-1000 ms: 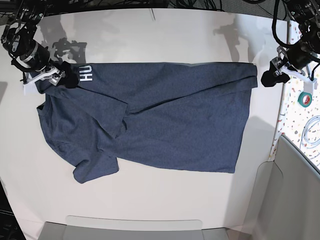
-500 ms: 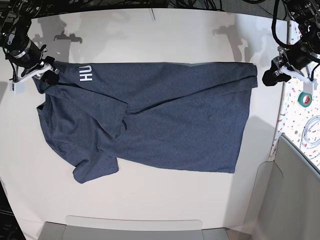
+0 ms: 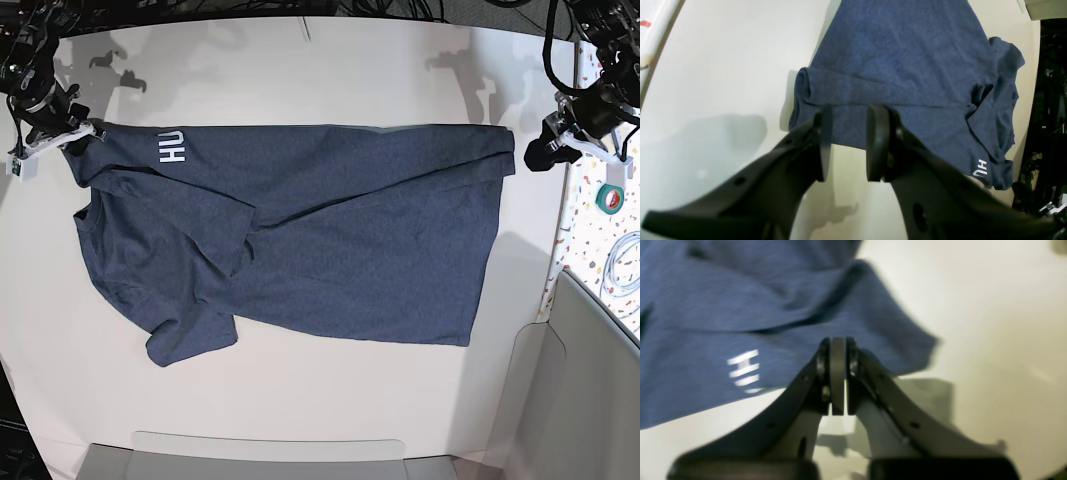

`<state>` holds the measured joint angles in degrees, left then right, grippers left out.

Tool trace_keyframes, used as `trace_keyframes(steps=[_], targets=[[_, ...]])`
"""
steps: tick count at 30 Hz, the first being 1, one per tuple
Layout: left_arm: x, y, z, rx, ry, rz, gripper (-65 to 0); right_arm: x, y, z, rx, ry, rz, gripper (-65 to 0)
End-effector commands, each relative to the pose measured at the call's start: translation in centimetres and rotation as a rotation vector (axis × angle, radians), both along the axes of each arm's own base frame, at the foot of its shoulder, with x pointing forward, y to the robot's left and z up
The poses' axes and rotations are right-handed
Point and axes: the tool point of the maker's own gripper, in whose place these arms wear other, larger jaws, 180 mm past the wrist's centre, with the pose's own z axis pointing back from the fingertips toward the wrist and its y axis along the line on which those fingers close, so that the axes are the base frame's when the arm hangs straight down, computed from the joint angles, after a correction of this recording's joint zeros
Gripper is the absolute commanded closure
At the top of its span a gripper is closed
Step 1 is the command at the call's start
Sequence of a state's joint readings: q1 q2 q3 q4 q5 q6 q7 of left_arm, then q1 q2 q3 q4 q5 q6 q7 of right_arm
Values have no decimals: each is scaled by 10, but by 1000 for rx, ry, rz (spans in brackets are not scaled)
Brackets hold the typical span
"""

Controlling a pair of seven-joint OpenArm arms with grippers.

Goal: Layout the t-shirt on the table in an organized manner, then fold the t-shirt properly
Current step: 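Regrip the shoulder corners with both grippers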

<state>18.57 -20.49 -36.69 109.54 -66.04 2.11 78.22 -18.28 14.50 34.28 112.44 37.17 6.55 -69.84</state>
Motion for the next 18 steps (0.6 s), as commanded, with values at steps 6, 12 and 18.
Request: trace_keyframes(steps=[6, 12, 18], targets=[[3, -1, 8, 1, -18, -13, -158, 1, -30, 7, -192, -16, -55, 0], [3, -1, 7, 0, -15, -18, -158, 2, -32, -32, -262, 45, -32, 0], [4, -40, -8, 19, 67, -227, -158, 3, -38, -34, -340, 62, -14, 0]])
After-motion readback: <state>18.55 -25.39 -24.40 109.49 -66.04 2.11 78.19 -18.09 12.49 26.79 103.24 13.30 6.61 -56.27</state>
